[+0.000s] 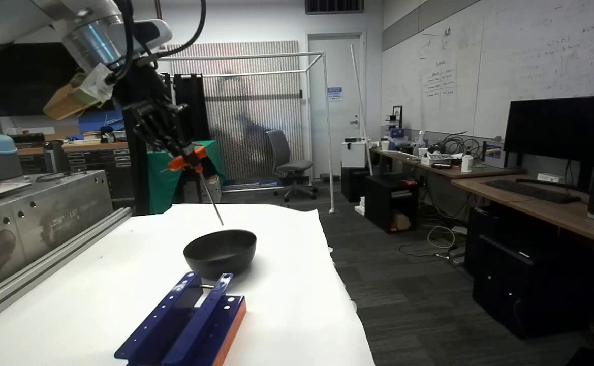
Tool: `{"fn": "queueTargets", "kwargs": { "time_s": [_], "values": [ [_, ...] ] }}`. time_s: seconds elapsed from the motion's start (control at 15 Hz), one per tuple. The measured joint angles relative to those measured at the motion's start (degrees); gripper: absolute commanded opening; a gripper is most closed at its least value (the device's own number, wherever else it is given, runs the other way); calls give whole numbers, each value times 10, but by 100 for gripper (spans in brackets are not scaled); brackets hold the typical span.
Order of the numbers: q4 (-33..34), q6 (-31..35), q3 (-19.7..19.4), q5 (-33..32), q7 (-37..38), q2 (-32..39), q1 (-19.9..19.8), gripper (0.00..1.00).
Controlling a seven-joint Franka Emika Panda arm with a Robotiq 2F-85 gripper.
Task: Remove the screwdriver from the object and put it in the bowl
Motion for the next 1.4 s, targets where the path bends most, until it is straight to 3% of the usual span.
{"fn": "queueTargets", "kwargs": {
  "time_s": [0.4,0.6,0.87,1.4],
  "values": [
    [-14,122,21,-256,85,92,-1,13],
    [-6,171,18,-350,135,144,2,13],
    [14,204,18,-420,178,189,6,13],
    [40,220,13,-490,228,268,5,14]
  ]
}}
